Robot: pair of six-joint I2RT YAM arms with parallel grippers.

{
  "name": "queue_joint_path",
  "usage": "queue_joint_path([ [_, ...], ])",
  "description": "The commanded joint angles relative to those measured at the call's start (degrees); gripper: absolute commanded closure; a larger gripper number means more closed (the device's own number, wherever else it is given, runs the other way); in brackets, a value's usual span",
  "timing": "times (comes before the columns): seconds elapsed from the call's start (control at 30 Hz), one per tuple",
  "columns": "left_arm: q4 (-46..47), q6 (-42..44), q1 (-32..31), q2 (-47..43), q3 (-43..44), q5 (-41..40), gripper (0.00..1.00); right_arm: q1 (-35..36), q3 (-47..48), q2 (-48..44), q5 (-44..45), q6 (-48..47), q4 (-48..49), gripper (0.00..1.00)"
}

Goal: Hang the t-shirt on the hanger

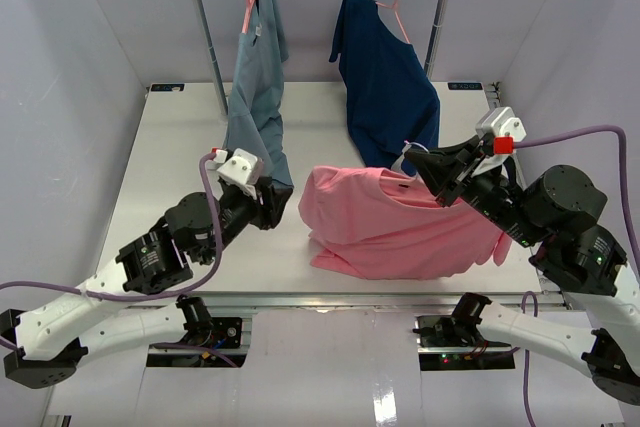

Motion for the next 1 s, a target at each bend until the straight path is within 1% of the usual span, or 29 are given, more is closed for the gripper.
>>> queue_joint_path([
  [0.0,0.64,4.17,-0.03,-2.99,3.05,11.53,0.43,0.15,2.72,-0.14,-3.10,1.11,3.54,0.92],
  [0.1,3.23,5.89,-0.03,-3.41,2.11,16.05,0.44,0.15,2.57,-0.38,-3.78,1.31,3.69,0.92],
  [0.2,4.23,7.71,-0.03,-2.58,1.07,22.46,0.46,0.15,2.37,-0.30,-4.46,1.66,3.98,0.92],
  [0.3,3.67,8.14,-0.03,-0.89,1.56,23.31,0.45,0.15,2.37,-0.24,-5.24,1.91,4.06,0.92],
  [0.4,3.66,8.79,-0.03,0.74,1.56,24.53,0.48,0.15,2.46,-0.65,-6.21,2.32,4.06,0.92],
  [0.47,3.79,9.12,-0.03,1.33,1.61,25.97,0.52,0.15,2.24,-1.10,-6.47,2.34,4.15,0.92],
  [0.5,3.97,9.17,-0.03,1.54,1.66,27.08,0.55,0.16,2.20,-1.31,-6.66,2.34,4.16,0.92],
  [0.53,4.22,9.17,-0.03,1.73,1.73,28.27,0.65,0.23,2.20,-1.50,-6.97,2.34,4.23,0.92],
  [0.57,4.42,9.17,-0.03,1.91,1.81,28.87,0.78,0.17,2.26,-1.61,-7.18,2.34,4.24,0.92],
  [0.6,4.46,9.17,-0.03,2.01,2.09,28.78,0.95,0.15,2.22,-1.89,-7.35,2.34,4.24,0.92],
  [0.63,4.53,9.17,-0.03,1.86,2.15,28.64,1.00,0.15,2.10,-2.10,-7.35,2.34,4.19,0.92],
  [0.97,4.49,8.84,-0.03,-1.96,1.97,25.97,1.00,0.15,1.74,-3.62,-6.07,1.91,2.78,0.92],
])
